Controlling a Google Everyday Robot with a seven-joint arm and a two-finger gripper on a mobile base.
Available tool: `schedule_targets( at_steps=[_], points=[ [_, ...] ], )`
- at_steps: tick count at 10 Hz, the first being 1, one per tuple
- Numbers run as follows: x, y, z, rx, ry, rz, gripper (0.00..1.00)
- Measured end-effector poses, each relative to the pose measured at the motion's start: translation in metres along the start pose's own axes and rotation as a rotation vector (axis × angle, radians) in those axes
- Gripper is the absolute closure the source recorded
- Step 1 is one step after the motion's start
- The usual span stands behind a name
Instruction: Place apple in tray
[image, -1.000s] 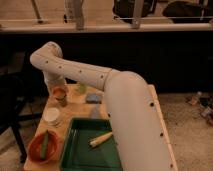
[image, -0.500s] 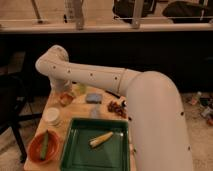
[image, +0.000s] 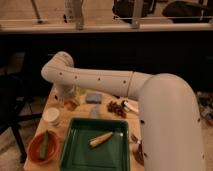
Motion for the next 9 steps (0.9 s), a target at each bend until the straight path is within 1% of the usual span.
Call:
schedule_targets(
  at_steps=[6, 7, 8, 9],
  points=[
    [-0.001, -0.002, 0.001, 0.001, -0.004, -0.002, 1.0],
    [-0.001, -0.001, 0.002, 0.002, -0.008, 0.006, 1.0],
    [-0.005, 0.003, 0.006, -0.001, -0.02, 0.019, 1.0],
    [-0.017, 0.017, 0.01, -0.01, -0.038, 0.043, 1.0]
  ],
)
